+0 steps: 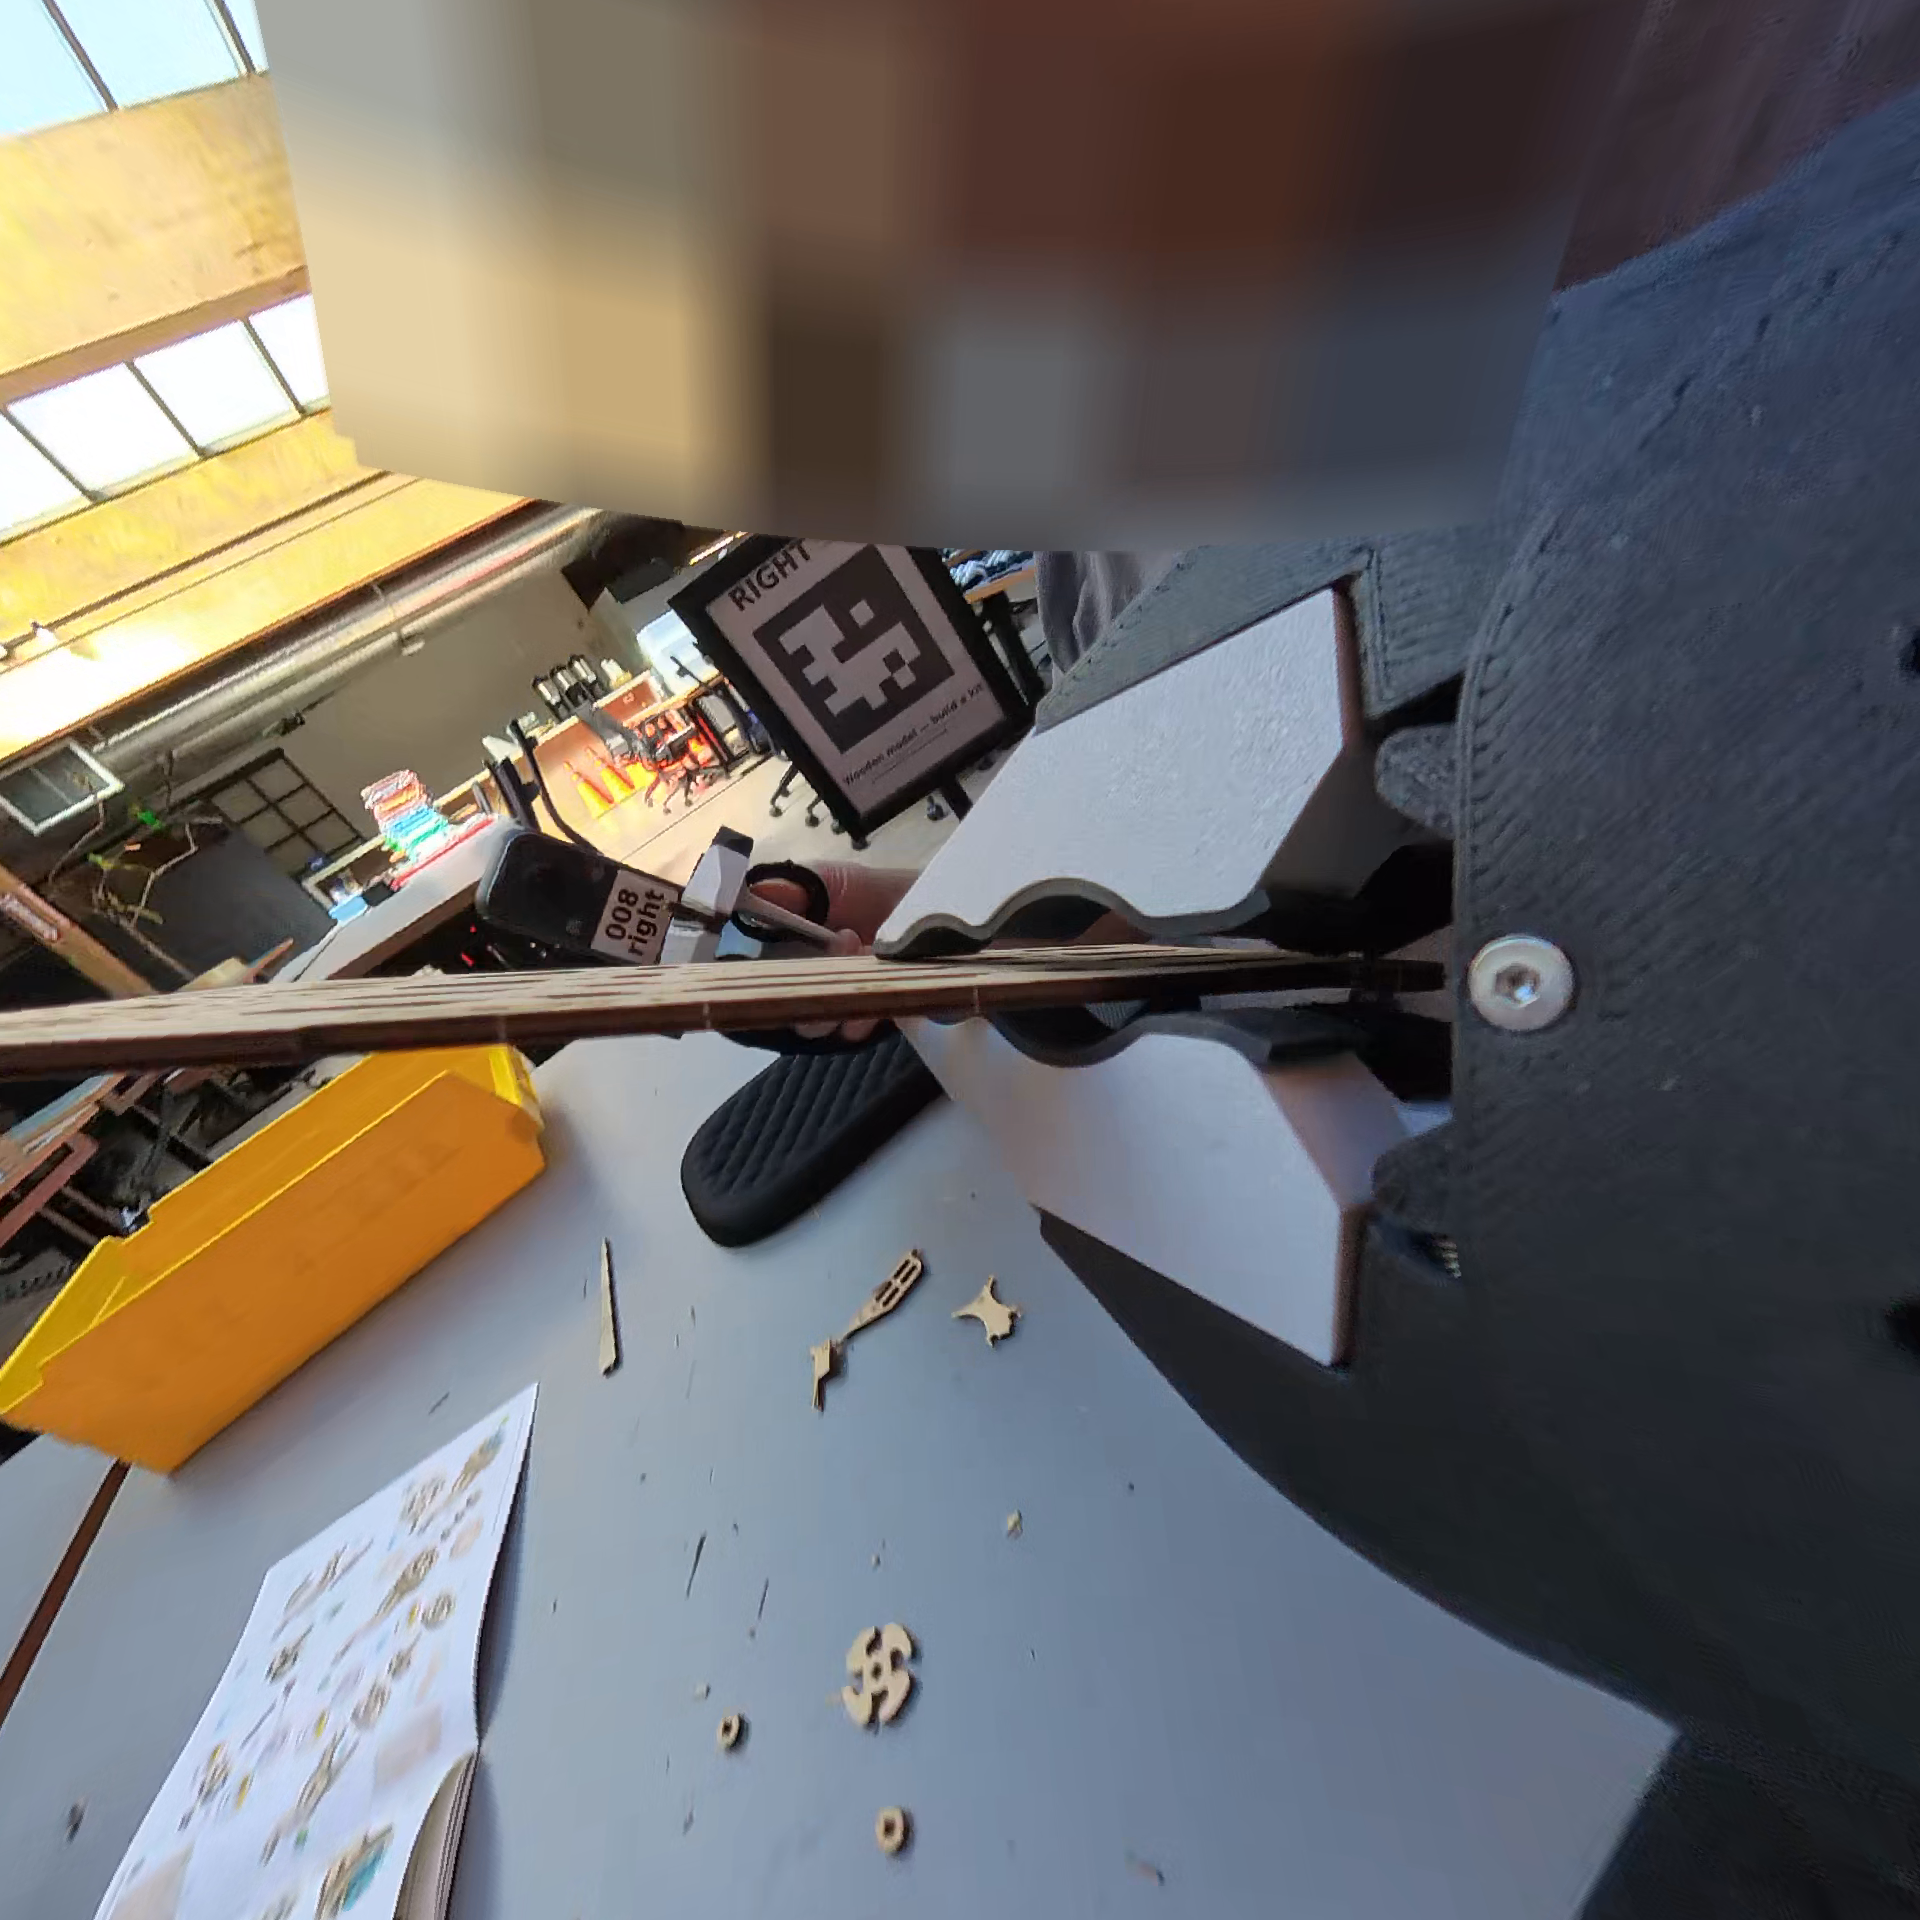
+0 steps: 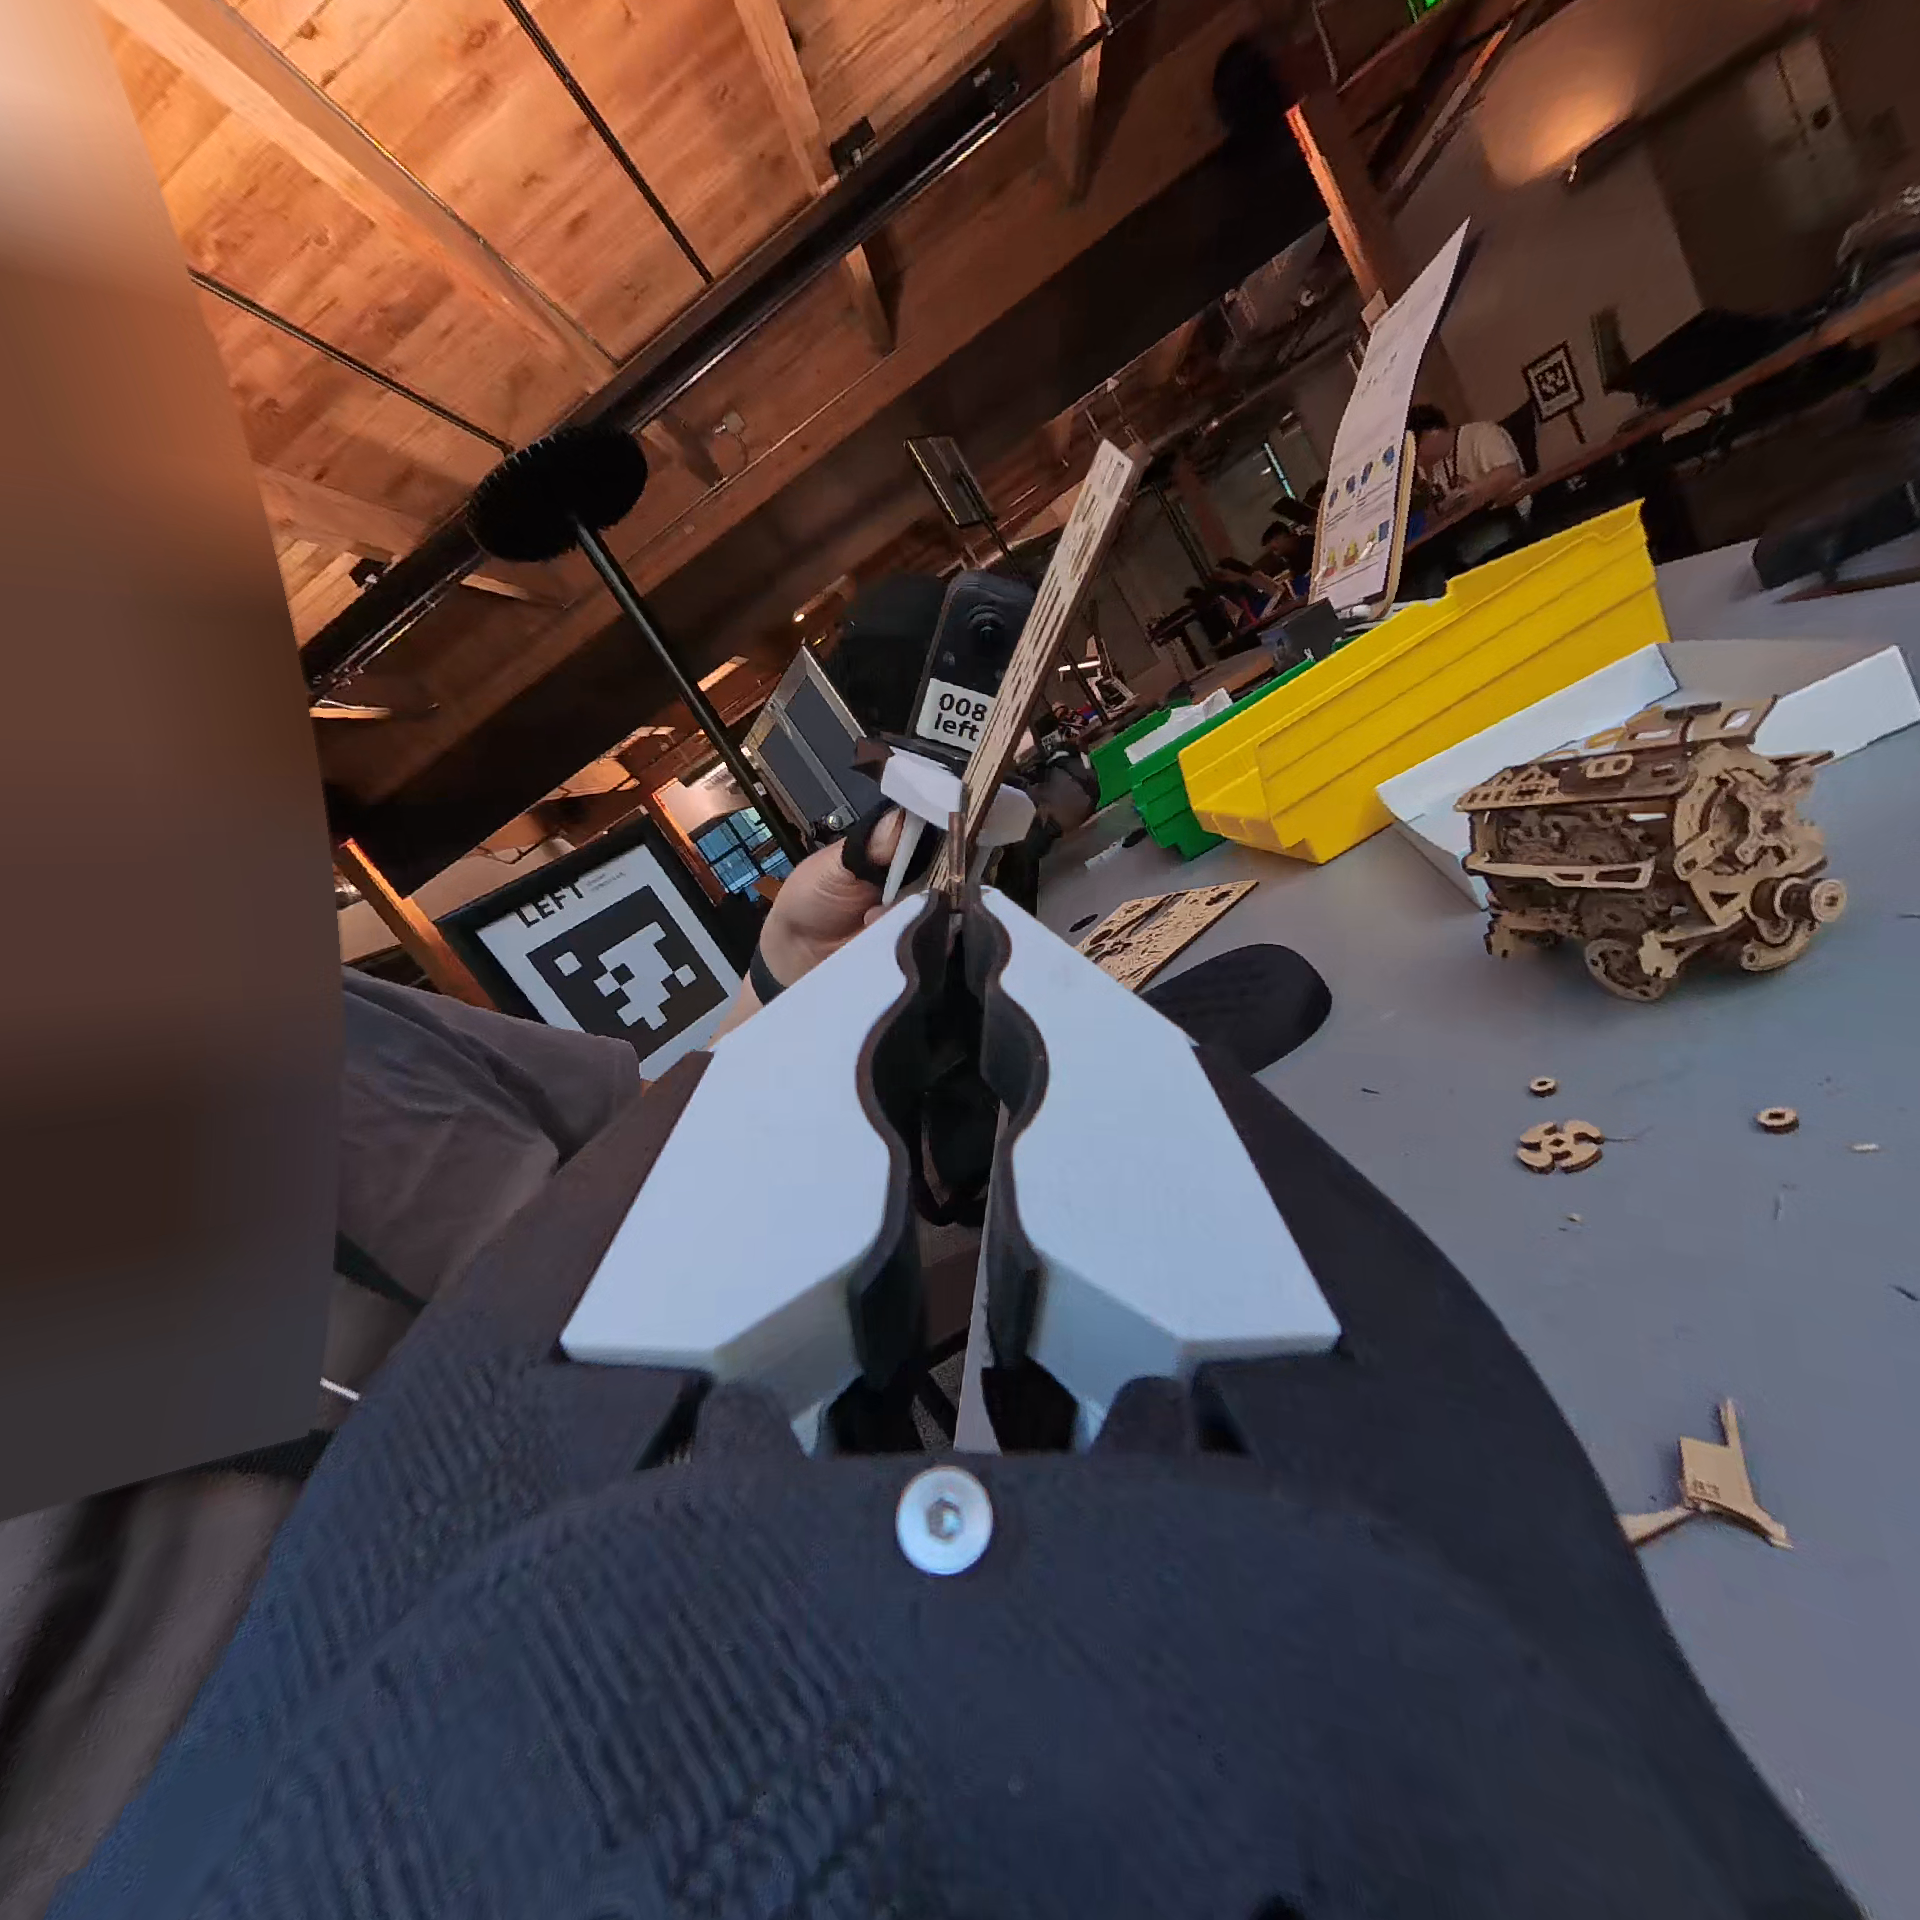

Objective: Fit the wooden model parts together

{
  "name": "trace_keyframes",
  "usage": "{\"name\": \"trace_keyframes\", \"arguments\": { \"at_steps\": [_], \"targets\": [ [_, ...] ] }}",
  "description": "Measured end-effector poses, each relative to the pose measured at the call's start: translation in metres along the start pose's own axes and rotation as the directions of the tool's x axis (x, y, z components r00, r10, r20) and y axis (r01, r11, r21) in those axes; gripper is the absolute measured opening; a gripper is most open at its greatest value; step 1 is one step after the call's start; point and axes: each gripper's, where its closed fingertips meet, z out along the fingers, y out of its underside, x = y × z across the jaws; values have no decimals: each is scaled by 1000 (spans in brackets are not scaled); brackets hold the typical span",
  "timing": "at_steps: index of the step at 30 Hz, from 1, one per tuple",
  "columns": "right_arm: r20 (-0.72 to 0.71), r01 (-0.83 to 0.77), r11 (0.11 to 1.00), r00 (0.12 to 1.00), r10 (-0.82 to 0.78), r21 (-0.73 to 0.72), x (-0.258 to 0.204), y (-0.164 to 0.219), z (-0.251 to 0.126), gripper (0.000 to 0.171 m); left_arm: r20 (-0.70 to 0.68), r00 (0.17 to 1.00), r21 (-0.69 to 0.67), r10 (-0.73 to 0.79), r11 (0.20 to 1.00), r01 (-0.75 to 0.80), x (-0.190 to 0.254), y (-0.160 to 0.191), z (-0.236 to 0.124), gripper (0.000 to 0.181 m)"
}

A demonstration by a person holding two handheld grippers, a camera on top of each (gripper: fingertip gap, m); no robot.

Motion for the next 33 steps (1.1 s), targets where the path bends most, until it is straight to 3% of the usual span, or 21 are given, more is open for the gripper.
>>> {"name": "trace_keyframes", "arguments": {
  "at_steps": [4, 9, 15, 21, 28, 33],
  "targets": [
    [-13, -42, 998, 999, 41, -42, 6, 7, 2, 0, 50, 997, 42, -53, 998, 51, -14, 0, -31, 1],
    [-103, -50, 989, 994, 35, -142, 27, 23, -4, 1, 206, 971, 27, -121, 993, 118, -49, 13, -76, 1],
    [-167, -24, 981, 986, -9, -193, 44, 29, -12, 1, 347, 911, -134, -224, 949, 285, -84, 37, -141, 1],
    [-170, 15, 966, 984, -61, -257, 49, 40, -9, 1, 562, 813, -271, -151, 895, 353, -131, 38, -220, 1],
    [-173, 57, 955, 979, -111, -291, 53, 46, -7, 1, 623, 778, -418, -75, 809, 413, -160, 41, -239, 1],
    [-182, 55, 961, 977, -107, -272, 55, 44, -13, 1, 515, 857, -601, 25, 723, 340, -139, 39, -237, 1]
  ]
}}
